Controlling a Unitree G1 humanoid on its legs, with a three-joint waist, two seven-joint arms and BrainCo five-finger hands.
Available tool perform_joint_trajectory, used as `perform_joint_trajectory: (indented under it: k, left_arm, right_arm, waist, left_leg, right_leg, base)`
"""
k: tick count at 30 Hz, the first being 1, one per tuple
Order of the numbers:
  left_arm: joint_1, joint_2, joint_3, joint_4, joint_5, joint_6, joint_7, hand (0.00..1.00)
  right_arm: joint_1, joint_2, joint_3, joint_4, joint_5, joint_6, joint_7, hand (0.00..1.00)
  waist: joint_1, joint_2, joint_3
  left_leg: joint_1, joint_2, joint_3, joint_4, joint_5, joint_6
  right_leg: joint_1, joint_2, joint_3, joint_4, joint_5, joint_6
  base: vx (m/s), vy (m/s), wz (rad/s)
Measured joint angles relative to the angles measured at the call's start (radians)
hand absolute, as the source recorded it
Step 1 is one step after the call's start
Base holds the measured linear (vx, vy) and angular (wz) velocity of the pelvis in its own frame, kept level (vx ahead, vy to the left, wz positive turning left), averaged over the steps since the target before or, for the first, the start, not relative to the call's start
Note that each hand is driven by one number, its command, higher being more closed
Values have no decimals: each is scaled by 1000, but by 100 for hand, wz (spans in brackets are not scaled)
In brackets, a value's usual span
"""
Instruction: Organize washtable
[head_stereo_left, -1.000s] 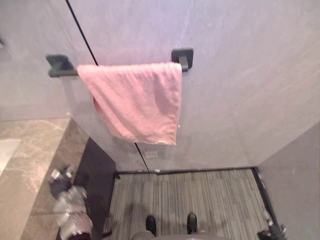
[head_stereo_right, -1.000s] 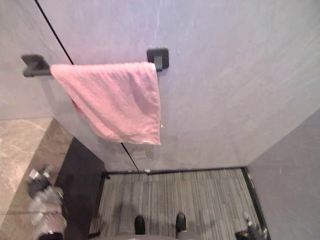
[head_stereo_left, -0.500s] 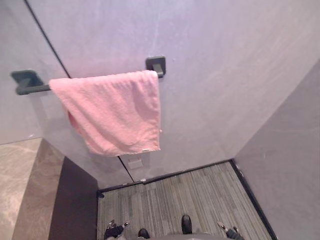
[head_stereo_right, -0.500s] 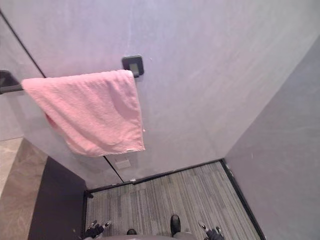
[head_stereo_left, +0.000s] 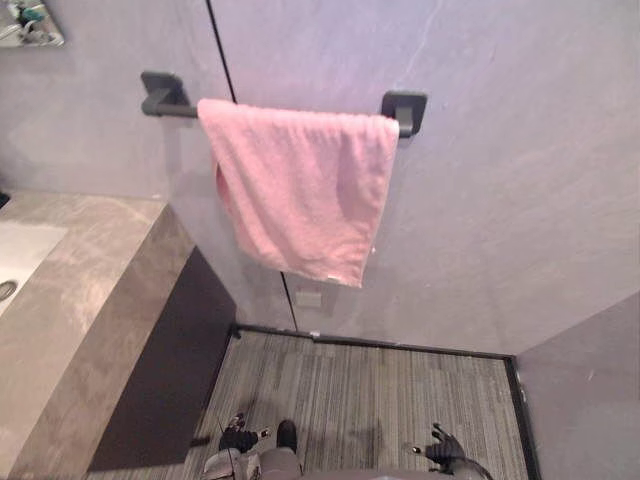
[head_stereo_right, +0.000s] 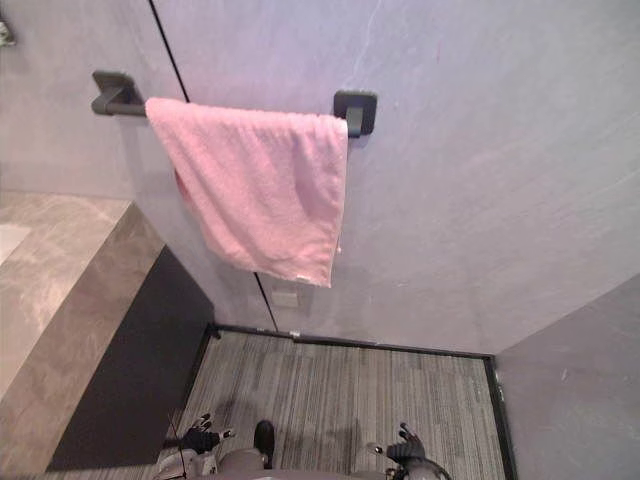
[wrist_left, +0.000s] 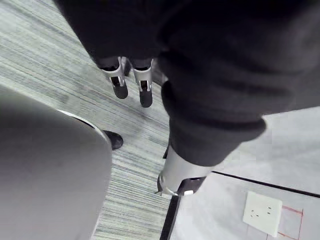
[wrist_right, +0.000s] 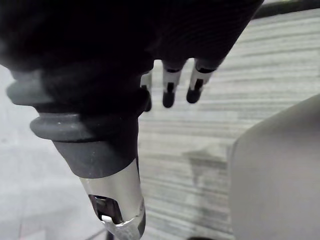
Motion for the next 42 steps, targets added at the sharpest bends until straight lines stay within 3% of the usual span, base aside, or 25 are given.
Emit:
perform_joint_trajectory:
  k: [2,5,7,8,9,10,11,12,13,14,15,18,19,21,22,23,24,25,29,30,34,36,38,39,42]
  left_arm:
    - [0,0,3,1,-43,1,2,0]
    - [3,-19,39,1,-68,0,1,0]
    - [3,-7,60,-2,-73,-1,-2,0]
    - [1,-9,73,-4,-80,-1,-2,0]
    - [1,-14,87,-8,-96,-2,-1,0]
    - [1,-20,98,-8,-97,-1,-1,0]
    - [2,-30,103,-6,-97,0,-1,0]
    - [6,-32,98,-2,-96,0,-2,0]
    - [0,-12,96,12,-95,0,-2,0]
    - [-5,-2,118,8,-107,1,-6,0]
    - [10,30,139,9,-109,2,1,0]
    - [31,36,151,47,-104,6,1,0]
    - [38,28,148,67,-101,7,-1,0]
    - [45,34,147,63,-96,4,1,0]
    - [45,55,151,72,-97,5,0,0]
    - [44,46,145,90,-96,15,-4,0]
    - [57,37,140,91,-97,17,-3,0]
    - [62,27,137,93,-97,23,-2,0]
    - [57,69,23,99,-92,27,-5,0]
    - [56,75,17,100,-91,27,-6,0]
    - [58,91,-6,108,-61,17,-1,0]
    - [58,92,1,109,-54,4,3,0]
    - [61,88,28,110,-47,1,18,0]
    - [75,81,59,110,-43,-1,32,0]
    - [114,75,104,112,-17,1,47,0]
  right_arm:
    - [-9,-2,6,0,-2,-4,-6,0]
    - [-24,-21,-3,20,1,-5,-23,0]
    - [-28,-19,-33,34,2,1,-26,0]
    - [-25,-22,-48,35,2,2,-28,0]
    - [-9,-29,-71,34,5,3,-28,0]
    - [-8,-32,-73,28,-5,3,-21,0]
    - [-8,-40,-71,21,-18,1,-15,0]
    - [-10,-49,-66,11,-37,-7,-5,0]
    - [-18,-29,-57,26,-50,-12,6,0]
    - [-29,-19,-65,40,-66,-12,9,0]
    - [-23,-14,-78,39,-73,-13,22,0]
    - [-20,-8,-98,26,-38,-15,30,0]
    - [-16,-23,-134,22,6,-20,41,0]
    - [-17,-24,-134,46,39,-20,48,0]
    - [-9,-21,-136,80,63,-20,48,0]
    - [-6,-32,-184,100,91,-20,46,0]
    - [-6,-36,-204,107,103,-19,43,0]
    - [-2,-45,-224,125,126,-19,43,0]
    - [6,-39,-233,142,170,-23,40,0]
    - [9,-38,-233,141,176,-25,40,0]
    - [35,-15,-230,134,243,-27,19,0]
    - [43,-2,-231,116,246,-27,5,0]
    - [52,3,-234,96,246,-25,-8,0]
    - [64,7,-240,78,246,-25,-15,0]
    - [74,15,-257,61,246,-25,-24,0]
  waist:
    - [2,19,28]
    - [-5,36,47]
    - [-24,3,61]
    - [-27,4,67]
    - [-25,2,67]
    - [-24,9,67]
    - [-26,22,68]
    - [-31,61,72]
    - [-70,-6,61]
    - [-71,-16,68]
    - [-61,-31,74]
    - [-90,-15,67]
    - [-111,23,51]
    - [-129,-2,44]
    - [-159,-40,15]
    - [-159,-5,18]
    - [-161,5,15]
    - [-167,25,11]
    - [-195,4,2]
    - [-194,10,5]
    - [-191,-17,13]
    - [-190,-25,14]
    - [-189,-28,18]
    - [-188,-24,19]
    - [-185,-24,18]
  left_leg:
    - [2,24,-71,15,16,-25]
    - [-12,59,-88,-14,3,-29]
    - [-22,58,-31,-17,-14,-16]
    - [-41,58,-16,42,-18,-11]
    - [-73,49,6,202,-41,24]
    - [-85,54,40,348,-118,85]
    - [-84,66,66,364,-138,89]
    - [-83,35,51,272,-119,58]
    - [-48,-26,14,104,-41,50]
    - [-58,-11,75,214,-105,121]
    - [-20,94,183,489,-219,95]
    - [67,227,222,614,-237,75]
    - [121,276,242,536,-154,36]
    - [130,170,245,385,-148,13]
    - [162,106,204,233,-148,4]
    - [169,152,228,297,-180,10]
    - [192,170,232,270,-171,-3]
    - [248,141,208,139,-159,-63]
    - [269,40,233,-75,-161,-65]
    - [279,31,239,-100,-161,-65]
    - [324,-34,257,-146,-159,-63]
    - [328,-57,261,-164,-146,-43]
    - [325,-64,254,-184,-132,-22]
    - [320,-54,232,-186,-133,-7]
    - [312,-25,206,-156,-131,10]
  right_leg:
    - [52,39,-61,-11,10,-21]
    - [74,70,-156,-18,20,-47]
    - [67,29,-235,-29,31,-69]
    - [63,15,-260,-22,32,-70]
    - [44,-12,-295,4,31,-71]
    - [34,-30,-322,35,27,-70]
    - [30,-23,-341,53,23,-65]
    - [4,2,-325,70,-14,-87]
    - [-3,-16,-293,-10,23,-108]
    - [8,-40,-335,-25,60,-81]
    - [31,-73,-386,-13,72,-73]
    - [31,-112,-451,22,73,-70]
    - [18,-138,-476,44,77,-41]
    - [-24,-134,-427,39,46,2]
    - [-14,-124,-427,-59,87,-58]
    - [1,-127,-473,-81,135,-43]
    - [-5,-131,-485,-75,138,-37]
    - [-22,-152,-507,-57,146,-22]
    - [-63,-237,-547,-61,202,37]
    - [-67,-241,-547,-62,213,36]
    - [-54,-292,-506,-72,266,49]
    - [-55,-303,-495,-86,286,49]
    - [-57,-296,-472,-90,305,36]
    - [-58,-275,-386,-80,318,19]
    - [-90,-222,-205,3,312,20]
  base:
    - [-203,-146,71]
    - [-257,-135,76]
    - [-152,-3,106]
    - [-157,62,113]
    - [-156,62,87]
    - [-136,73,78]
    - [-119,39,90]
    - [-185,4,167]
    - [-165,-2,188]
    - [-189,6,194]
    - [-93,31,106]
    - [-165,200,91]
    - [-124,302,118]
    - [-103,92,138]
    - [-92,-74,168]
    - [-69,0,135]
    - [-45,246,85]
    - [-61,390,73]
    - [-114,423,50]
    - [-94,256,5]
    - [-130,126,-11]
    - [-143,63,0]
    - [-134,18,21]
    - [-97,-2,35]
    - [-21,-36,31]
